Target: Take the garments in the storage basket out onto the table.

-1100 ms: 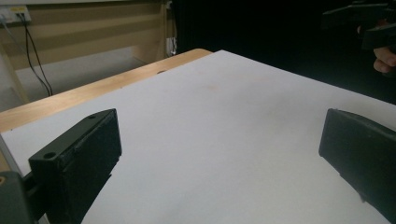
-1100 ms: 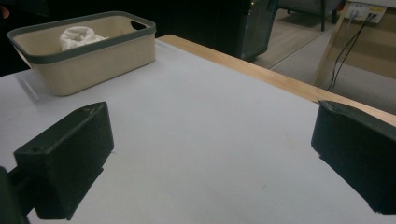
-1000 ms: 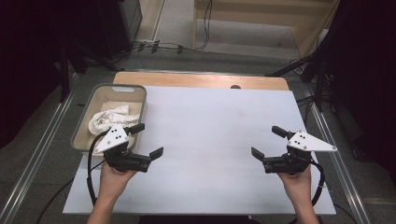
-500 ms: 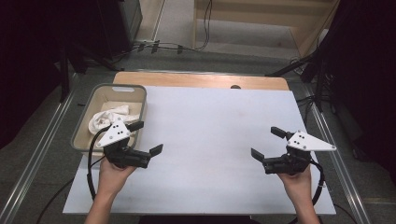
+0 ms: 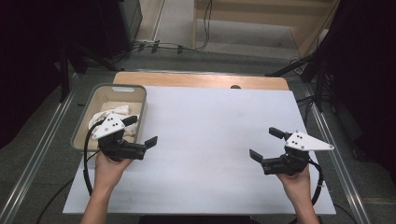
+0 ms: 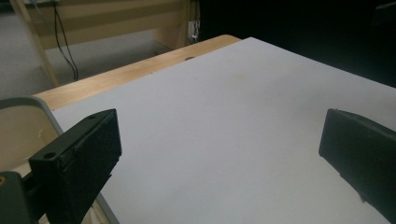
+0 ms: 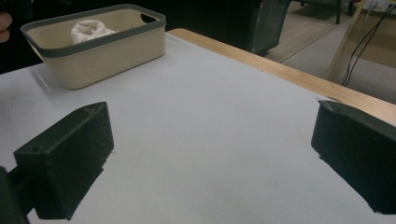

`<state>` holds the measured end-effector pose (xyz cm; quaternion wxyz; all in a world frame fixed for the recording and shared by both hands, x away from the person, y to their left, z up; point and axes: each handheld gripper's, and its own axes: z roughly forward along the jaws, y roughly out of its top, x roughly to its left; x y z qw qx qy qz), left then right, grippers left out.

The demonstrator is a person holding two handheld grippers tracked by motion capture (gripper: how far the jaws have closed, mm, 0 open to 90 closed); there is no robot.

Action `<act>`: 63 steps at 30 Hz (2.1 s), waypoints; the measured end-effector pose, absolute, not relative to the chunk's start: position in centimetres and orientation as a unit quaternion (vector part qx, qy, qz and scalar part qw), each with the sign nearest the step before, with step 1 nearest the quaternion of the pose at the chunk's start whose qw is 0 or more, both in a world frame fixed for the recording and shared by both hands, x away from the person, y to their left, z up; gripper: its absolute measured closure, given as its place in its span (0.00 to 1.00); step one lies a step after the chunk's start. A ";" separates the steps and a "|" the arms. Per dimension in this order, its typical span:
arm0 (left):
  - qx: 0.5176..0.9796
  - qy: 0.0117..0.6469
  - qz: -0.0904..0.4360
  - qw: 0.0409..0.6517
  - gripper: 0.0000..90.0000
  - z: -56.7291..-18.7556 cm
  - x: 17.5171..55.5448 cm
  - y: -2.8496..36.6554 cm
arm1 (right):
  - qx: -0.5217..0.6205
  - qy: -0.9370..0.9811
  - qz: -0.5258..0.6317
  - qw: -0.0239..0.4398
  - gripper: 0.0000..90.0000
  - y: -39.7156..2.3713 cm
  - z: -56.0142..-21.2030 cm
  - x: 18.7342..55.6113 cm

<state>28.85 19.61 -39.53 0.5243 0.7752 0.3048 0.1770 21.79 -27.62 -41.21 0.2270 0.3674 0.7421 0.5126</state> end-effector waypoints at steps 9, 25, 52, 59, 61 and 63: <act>0.777 0.320 0.183 0.510 0.00 -39.3 29.8 20.1 | 0.367 0.743 0.514 0.222 0.00 -27.6 -41.2 21.9; 0.784 0.350 0.195 0.474 0.00 -38.5 31.6 21.5 | 0.360 0.744 0.519 0.217 0.00 -27.9 -41.2 21.8; 0.802 0.386 0.195 0.413 0.00 -38.7 35.0 24.0 | 0.359 0.744 0.519 0.219 0.00 -28.0 -41.1 21.8; 0.811 0.391 0.196 0.388 0.00 -38.9 36.1 24.5 | 0.359 0.745 0.518 0.219 0.00 -28.1 -41.2 21.8; 0.812 0.393 0.196 0.385 0.00 -38.9 36.2 24.6 | 0.359 0.745 0.518 0.219 0.00 -28.0 -41.2 21.8; 0.813 0.395 0.196 0.382 0.00 -39.0 36.4 24.8 | 0.359 0.745 0.517 0.219 0.00 -28.0 -41.2 21.8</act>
